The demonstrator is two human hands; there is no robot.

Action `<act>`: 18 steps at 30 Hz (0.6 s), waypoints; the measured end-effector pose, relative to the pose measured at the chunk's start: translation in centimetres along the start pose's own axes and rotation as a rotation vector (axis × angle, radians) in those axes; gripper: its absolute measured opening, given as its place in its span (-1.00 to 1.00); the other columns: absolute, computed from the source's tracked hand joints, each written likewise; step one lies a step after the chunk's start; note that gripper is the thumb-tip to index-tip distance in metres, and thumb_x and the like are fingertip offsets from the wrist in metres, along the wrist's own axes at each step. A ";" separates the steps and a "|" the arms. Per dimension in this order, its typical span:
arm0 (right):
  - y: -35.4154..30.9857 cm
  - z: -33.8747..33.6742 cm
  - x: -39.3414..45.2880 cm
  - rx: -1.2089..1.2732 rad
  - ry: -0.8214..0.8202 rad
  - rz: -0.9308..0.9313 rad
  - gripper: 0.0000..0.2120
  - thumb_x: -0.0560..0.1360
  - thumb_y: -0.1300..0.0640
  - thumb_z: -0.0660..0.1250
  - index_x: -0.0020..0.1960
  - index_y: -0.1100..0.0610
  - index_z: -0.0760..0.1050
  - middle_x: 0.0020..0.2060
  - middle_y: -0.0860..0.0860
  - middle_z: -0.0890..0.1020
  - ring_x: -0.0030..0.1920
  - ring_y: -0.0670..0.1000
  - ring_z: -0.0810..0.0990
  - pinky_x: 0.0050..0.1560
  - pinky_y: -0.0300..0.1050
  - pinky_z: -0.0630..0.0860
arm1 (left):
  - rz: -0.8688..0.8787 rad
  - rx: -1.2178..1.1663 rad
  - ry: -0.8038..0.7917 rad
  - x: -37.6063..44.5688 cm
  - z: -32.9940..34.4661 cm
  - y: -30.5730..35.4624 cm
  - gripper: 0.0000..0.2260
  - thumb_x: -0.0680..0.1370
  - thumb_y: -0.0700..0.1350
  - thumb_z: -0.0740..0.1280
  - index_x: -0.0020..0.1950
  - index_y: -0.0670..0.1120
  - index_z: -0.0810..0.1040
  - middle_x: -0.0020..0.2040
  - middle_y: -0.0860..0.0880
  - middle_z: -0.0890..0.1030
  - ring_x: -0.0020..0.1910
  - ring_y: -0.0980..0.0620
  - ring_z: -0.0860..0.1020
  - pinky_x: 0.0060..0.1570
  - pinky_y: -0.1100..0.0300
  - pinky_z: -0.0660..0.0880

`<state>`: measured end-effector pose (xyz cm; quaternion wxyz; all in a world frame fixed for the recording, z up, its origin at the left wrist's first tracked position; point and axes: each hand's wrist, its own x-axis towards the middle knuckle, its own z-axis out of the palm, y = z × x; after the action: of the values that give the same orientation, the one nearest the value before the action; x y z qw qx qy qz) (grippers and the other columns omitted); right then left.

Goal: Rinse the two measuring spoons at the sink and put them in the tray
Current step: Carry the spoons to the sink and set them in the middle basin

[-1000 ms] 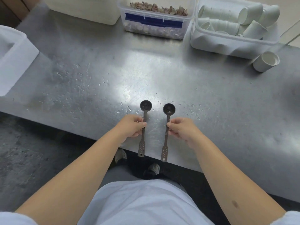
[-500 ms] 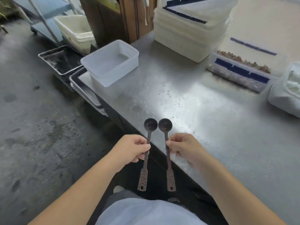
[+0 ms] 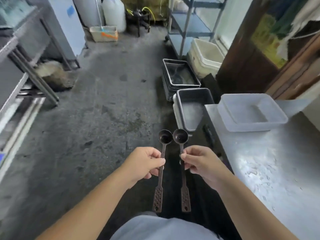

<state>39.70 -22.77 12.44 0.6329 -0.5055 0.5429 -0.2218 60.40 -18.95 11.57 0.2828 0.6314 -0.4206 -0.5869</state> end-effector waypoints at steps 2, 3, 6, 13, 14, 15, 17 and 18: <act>-1.6 2.7 3.2 -0.018 -0.082 -0.007 -0.86 0.54 0.28 0.33 -0.21 0.23 0.52 -0.45 0.04 0.54 -0.41 -0.08 0.50 -0.40 -0.24 0.27 | -0.022 -0.066 0.096 0.1 -3.1 -0.5 -0.92 0.49 -0.13 0.42 -0.19 -0.03 0.57 -0.32 0.05 0.67 -0.40 0.12 0.61 -0.51 0.33 0.36; -2.2 3.9 4.7 -0.019 -0.125 -0.007 -0.87 0.54 0.29 0.33 -0.20 0.24 0.52 -0.46 0.03 0.54 -0.42 -0.08 0.50 -0.42 -0.26 0.27 | -0.032 -0.097 0.141 0.2 -4.5 -0.8 -0.93 0.49 -0.14 0.42 -0.18 -0.04 0.58 -0.32 0.05 0.67 -0.41 0.12 0.61 -0.52 0.32 0.35; -3.9 7.1 9.1 -0.018 -0.245 0.002 -0.86 0.53 0.31 0.34 -0.21 0.25 0.52 -0.49 0.00 0.53 -0.44 -0.08 0.49 -0.45 -0.28 0.26 | -0.058 -0.183 0.250 0.8 -8.1 -1.4 -0.95 0.50 -0.17 0.41 -0.14 -0.09 0.57 -0.34 0.04 0.66 -0.43 0.12 0.60 -0.53 0.31 0.34; -9.0 12.8 21.3 -0.072 -0.486 -0.009 -0.70 0.53 0.33 0.34 -0.35 0.10 0.53 -0.50 -0.01 0.53 -0.45 -0.05 0.46 -0.43 -0.24 0.28 | -0.100 -0.310 0.493 5.6 -15.8 -1.0 -0.96 0.50 -0.17 0.41 -0.14 -0.12 0.59 -0.29 -0.01 0.65 -0.43 0.12 0.57 -0.52 0.30 0.35; -10.1 13.5 23.2 -0.089 -0.519 -0.021 -0.70 0.53 0.33 0.34 -0.35 0.10 0.53 -0.50 0.00 0.52 -0.44 -0.03 0.44 -0.41 -0.21 0.28 | -0.102 -0.323 0.538 6.6 -17.0 -0.7 -0.96 0.50 -0.17 0.41 -0.14 -0.11 0.59 -0.29 -0.02 0.65 -0.42 0.11 0.56 -0.52 0.30 0.35; -11.3 14.3 25.3 -0.108 -0.552 -0.031 -0.70 0.53 0.33 0.34 -0.35 0.10 0.54 -0.49 0.02 0.51 -0.44 -0.02 0.43 -0.39 -0.18 0.28 | -0.103 -0.335 0.580 7.5 -18.2 -0.3 -0.96 0.50 -0.17 0.41 -0.14 -0.11 0.59 -0.29 -0.02 0.65 -0.42 0.11 0.55 -0.52 0.30 0.35; -13.8 15.9 29.2 -0.157 -0.609 -0.045 -0.70 0.53 0.32 0.34 -0.35 0.09 0.55 -0.49 0.03 0.50 -0.43 0.00 0.42 -0.39 -0.18 0.29 | -0.102 -0.368 0.644 9.3 -20.6 0.6 -0.96 0.50 -0.18 0.40 -0.15 -0.11 0.59 -0.32 0.02 0.65 -0.42 0.12 0.55 -0.52 0.30 0.34; -15.1 16.6 31.0 -0.181 -0.639 -0.048 -0.68 0.53 0.31 0.35 -0.36 0.07 0.56 -0.49 0.02 0.50 -0.44 -0.01 0.42 -0.40 -0.20 0.30 | -0.101 -0.390 0.672 10.0 -21.7 1.1 -0.96 0.50 -0.18 0.40 -0.15 -0.11 0.59 -0.34 0.04 0.65 -0.43 0.12 0.55 -0.52 0.29 0.34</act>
<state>68.59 -47.77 9.67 0.7182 -0.6164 0.3225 -0.0178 80.94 -31.10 10.77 0.4905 0.7427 -0.1534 -0.4294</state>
